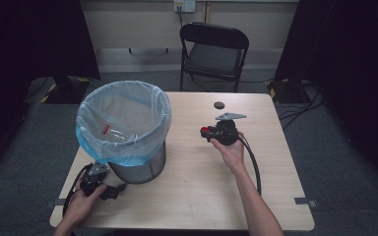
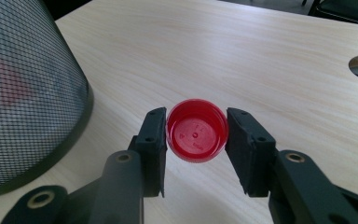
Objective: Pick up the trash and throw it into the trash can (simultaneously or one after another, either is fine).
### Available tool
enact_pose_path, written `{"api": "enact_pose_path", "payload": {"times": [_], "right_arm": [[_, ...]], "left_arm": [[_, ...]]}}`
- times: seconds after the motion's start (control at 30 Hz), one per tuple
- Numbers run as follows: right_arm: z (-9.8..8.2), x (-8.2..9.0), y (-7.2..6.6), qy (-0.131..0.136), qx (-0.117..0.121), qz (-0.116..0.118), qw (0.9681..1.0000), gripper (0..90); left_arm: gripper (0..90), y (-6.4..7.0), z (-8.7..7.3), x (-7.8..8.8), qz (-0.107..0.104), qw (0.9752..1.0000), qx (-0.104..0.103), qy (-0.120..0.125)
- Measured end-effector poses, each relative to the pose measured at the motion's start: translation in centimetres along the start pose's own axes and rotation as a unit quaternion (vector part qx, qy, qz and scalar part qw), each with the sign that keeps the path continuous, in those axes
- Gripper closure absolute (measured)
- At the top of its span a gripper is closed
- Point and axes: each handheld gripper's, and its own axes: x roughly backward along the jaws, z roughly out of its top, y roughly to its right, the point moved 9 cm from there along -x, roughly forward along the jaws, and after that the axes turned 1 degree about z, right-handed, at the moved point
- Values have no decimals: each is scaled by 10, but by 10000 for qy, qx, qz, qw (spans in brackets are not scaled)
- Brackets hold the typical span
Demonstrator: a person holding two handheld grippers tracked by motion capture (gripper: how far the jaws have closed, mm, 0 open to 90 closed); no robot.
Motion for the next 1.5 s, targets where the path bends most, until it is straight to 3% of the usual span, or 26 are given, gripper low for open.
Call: {"api": "enact_pose_path", "payload": {"times": [0.1,0.67,1.23,1.5], "right_arm": [[5,3,-5,85,-135,202,9997,600],[34,24,-19,470,-13,330,9984,600],[66,48,-34,813,203,446,9955,601],[85,60,-46,1029,345,540,9926,600]], "left_arm": [[0,0,0,0,-1,10000,-1,5],[0,0,0,0,-1,10000,-4,6],[0,0,0,0,3,10000,-3,5],[0,0,0,0,4,10000,3,10]]}}
